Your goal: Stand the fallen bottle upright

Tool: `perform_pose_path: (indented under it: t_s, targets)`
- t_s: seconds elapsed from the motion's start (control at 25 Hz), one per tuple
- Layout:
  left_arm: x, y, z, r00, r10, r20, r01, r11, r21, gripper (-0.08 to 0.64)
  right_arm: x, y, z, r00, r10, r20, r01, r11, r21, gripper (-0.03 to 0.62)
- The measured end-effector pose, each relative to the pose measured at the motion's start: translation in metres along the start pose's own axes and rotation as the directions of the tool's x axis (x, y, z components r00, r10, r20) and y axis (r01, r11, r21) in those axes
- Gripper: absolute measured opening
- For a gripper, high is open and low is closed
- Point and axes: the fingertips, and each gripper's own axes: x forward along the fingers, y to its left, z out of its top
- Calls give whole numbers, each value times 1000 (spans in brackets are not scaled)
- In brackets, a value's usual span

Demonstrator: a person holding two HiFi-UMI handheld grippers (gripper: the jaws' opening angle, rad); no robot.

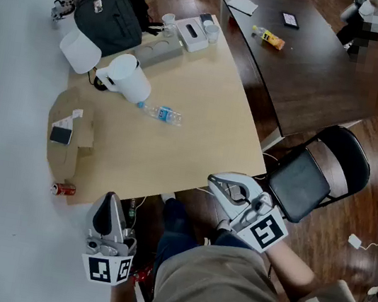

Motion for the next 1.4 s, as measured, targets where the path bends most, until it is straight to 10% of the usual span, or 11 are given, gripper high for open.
perform_pose_path:
  t_s: [0.48,0.96,1.28,1.32,1.36,1.4]
  targets:
    - [85,136,-18,984,-176,-12,176,983,-47,3,177,-18,12,994,-112,6,111,993,29,3]
    - [100,193,-30,993,-115,-16,109,971,-211,3,263,-22,-22,991,22,-133,-28,999,-42,3]
    - [116,211,-35,996,-80,-26,74,978,-197,3,312,-40,-93,893,108,-438,-174,978,-115,15]
    - [120,211,-34,996,-80,-29,73,979,-193,3,318,-46,-111,869,118,-480,-193,975,-109,94]
    - [124,212,-34,996,-80,-31,72,980,-188,3,325,-51,-131,841,134,-523,-216,971,-98,307]
    - [127,214,-34,996,-79,-33,72,980,-183,3,331,-56,-153,811,147,-566,-237,967,-88,348]
